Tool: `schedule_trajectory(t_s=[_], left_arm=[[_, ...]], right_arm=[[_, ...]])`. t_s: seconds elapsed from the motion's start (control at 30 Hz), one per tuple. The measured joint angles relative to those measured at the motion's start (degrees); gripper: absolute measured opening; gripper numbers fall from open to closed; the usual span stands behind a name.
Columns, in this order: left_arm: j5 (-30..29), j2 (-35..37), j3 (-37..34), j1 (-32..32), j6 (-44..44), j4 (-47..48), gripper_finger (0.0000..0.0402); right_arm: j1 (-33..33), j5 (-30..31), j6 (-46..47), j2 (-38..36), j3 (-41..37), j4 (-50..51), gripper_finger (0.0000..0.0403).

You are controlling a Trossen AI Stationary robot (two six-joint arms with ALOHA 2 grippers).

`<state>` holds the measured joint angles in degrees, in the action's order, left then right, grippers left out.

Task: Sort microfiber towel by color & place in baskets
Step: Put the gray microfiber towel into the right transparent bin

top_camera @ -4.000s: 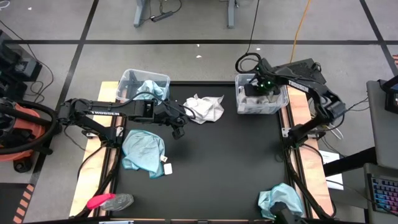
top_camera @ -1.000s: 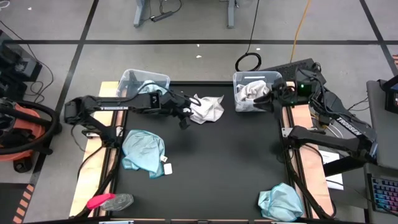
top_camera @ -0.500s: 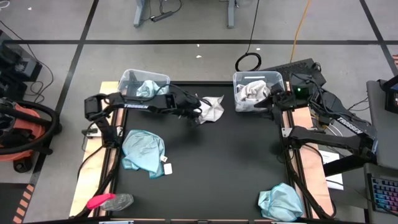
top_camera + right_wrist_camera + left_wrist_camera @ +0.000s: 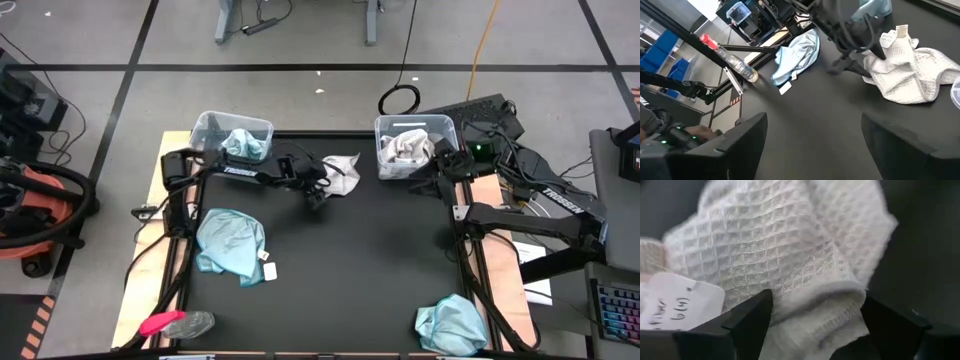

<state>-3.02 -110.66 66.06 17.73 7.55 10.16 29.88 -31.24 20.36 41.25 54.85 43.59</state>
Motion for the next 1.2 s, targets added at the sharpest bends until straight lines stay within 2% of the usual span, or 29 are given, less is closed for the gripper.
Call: schedule_trajectory(t_s=[0.1, 0.2, 0.27, 0.43, 0.47, 0.77, 1.2], left_arm=[[-0.11, -1.55, 0.09, 0.03, 2.44, -0.15, 0.0281], [-0.40, -2.15, 0.25, 0.05, 3.90, 0.35, 0.0235], [-0.46, -2.15, 0.26, 0.09, 3.96, 0.69, 0.0189], [1.99, -1.01, 0.10, 0.01, 4.14, 1.53, 0.0041], [2.71, -0.87, 0.08, 0.01, 4.14, 1.60, 0.0029], [4.67, 5.20, -0.09, -1.53, 4.20, 3.15, 0.0027], [3.56, 23.91, -0.07, -6.21, 3.45, 2.94, 0.0027]], right_arm=[[-0.64, -0.04, 0.15, 0.00, 0.00, 0.02, 0.0314], [-1.32, -0.13, 0.50, 0.00, 0.00, 0.02, 0.0309], [-1.75, -0.13, 0.54, 0.00, 0.00, 0.02, 0.0305], [-2.70, -0.12, 0.57, 0.00, 0.00, 0.04, 0.0293], [-2.83, -0.13, 0.58, 0.00, 0.00, 0.04, 0.0290], [-4.43, -0.10, 0.61, -0.01, 0.00, 0.07, 0.0273], [-7.42, 1.75, 2.26, 0.00, 0.00, -0.91, 0.0260]])
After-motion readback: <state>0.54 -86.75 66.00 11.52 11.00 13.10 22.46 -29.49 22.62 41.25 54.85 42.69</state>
